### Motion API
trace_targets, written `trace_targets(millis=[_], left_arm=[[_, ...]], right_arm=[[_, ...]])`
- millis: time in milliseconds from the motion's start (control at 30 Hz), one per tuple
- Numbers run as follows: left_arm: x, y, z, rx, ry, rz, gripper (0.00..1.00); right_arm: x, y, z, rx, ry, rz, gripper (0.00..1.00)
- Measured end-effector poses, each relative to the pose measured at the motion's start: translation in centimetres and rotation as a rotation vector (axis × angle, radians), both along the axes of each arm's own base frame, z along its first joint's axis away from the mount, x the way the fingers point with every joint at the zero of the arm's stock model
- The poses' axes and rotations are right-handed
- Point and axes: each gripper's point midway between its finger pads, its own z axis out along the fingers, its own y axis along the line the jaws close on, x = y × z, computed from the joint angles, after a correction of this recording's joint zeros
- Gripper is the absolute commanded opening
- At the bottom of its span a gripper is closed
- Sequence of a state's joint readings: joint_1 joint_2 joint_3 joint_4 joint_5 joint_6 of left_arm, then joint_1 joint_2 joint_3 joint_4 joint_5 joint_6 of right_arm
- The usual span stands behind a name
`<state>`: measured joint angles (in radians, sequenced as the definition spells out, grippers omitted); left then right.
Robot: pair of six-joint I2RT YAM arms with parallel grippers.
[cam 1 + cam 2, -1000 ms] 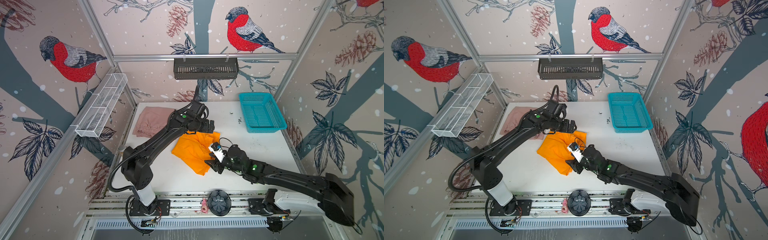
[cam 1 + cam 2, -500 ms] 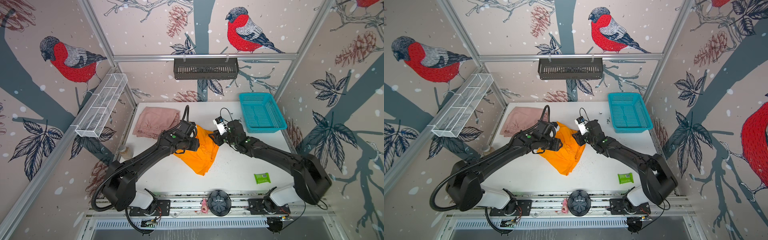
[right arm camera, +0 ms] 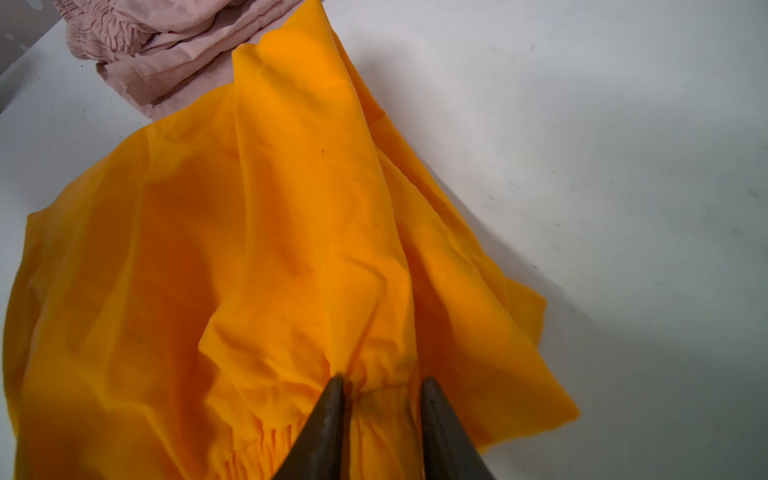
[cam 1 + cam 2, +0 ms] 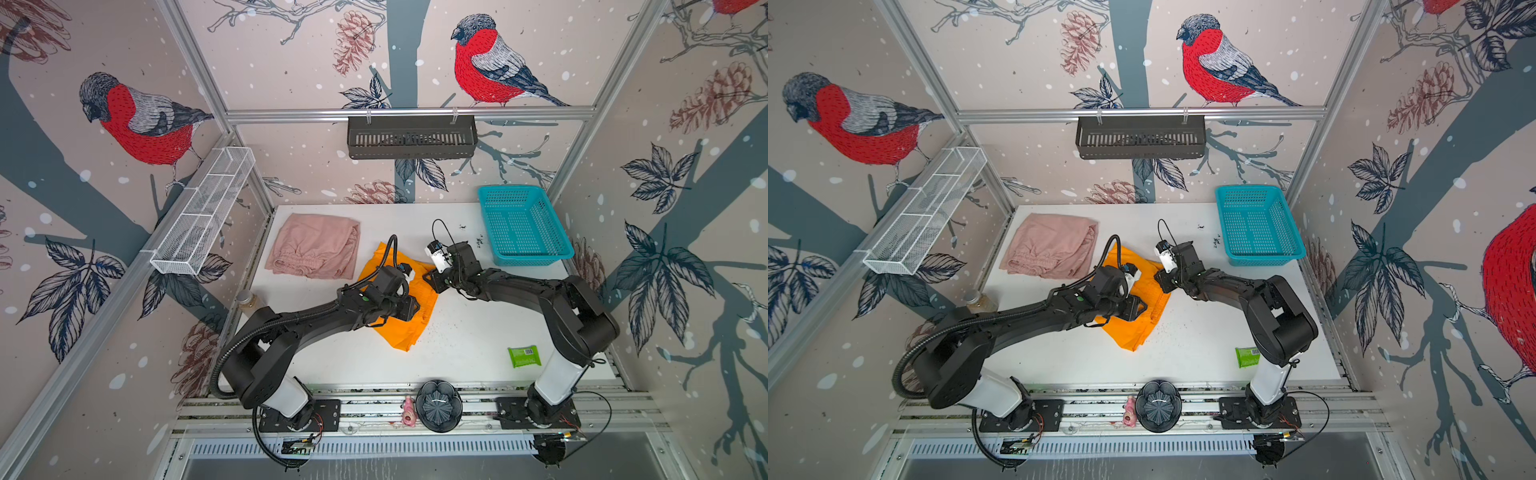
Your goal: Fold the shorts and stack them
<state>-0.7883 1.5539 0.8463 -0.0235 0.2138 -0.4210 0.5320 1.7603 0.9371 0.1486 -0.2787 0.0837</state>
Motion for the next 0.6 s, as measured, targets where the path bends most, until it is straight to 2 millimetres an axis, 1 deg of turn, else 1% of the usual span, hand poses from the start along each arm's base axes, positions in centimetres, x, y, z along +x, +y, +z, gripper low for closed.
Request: trace_targets(millis=[33,100,133,167,200,300,367,400,433,467,500,533,567,600], left_arm=[[-0.2,-0.4,-0.5,0.001,0.007,-0.009,0.37],[-0.8,-0.9,-2.2,0.021,0.036,-0.026,0.33],[-1.2,-1.0,-3.1,0.038,0.047,-0.031,0.31],[-1.8,-1.0,-4.0,0.058,0.059,-0.041,0.27],[-2.5,-1.2,-4.7,0.071,0.067,-0.053,0.26],[-4.2,-1.6,-5.9,0.081,0.074,-0.088,0.25],[-4.4,-1.6,-6.0,0.071,0.067,-0.088,0.26],[-4.5,-1.6,-6.0,0.067,0.065,-0.086,0.28],[-4.5,-1.4,-5.9,0.069,0.063,-0.083,0.34],[-4.6,-1.1,-5.9,0.083,0.065,-0.079,0.52],[-4.8,-0.9,-5.8,0.094,0.072,-0.079,0.64],[-4.9,-0.7,-5.5,0.108,0.080,-0.077,0.75],[-4.7,-0.7,-4.8,0.115,0.075,-0.071,0.81],[-4.3,-0.8,-3.8,0.116,0.058,-0.062,0.85]], right_arm=[[0.1,-0.2,-0.4,0.009,0.010,-0.002,0.32],[0.2,-0.8,-1.6,0.030,0.049,-0.016,0.33],[0.2,-1.2,-2.2,0.038,0.067,-0.020,0.35],[0.3,-1.6,-2.7,0.057,0.092,-0.031,0.38],[0.4,-2.0,-3.1,0.072,0.109,-0.037,0.41],[0.8,-2.5,-3.9,0.109,0.146,-0.049,0.42],[1.2,-2.5,-3.9,0.120,0.146,-0.046,0.44],[1.3,-2.4,-3.8,0.122,0.145,-0.045,0.45],[1.4,-2.5,-3.7,0.123,0.145,-0.047,0.48],[1.4,-2.6,-3.4,0.123,0.144,-0.049,0.52],[1.4,-2.8,-3.0,0.117,0.138,-0.059,0.55],[1.4,-2.8,-2.1,0.116,0.125,-0.062,0.58],[1.4,-2.8,-1.0,0.115,0.104,-0.066,0.61],[1.4,-2.8,0.1,0.112,0.084,-0.068,0.64]])
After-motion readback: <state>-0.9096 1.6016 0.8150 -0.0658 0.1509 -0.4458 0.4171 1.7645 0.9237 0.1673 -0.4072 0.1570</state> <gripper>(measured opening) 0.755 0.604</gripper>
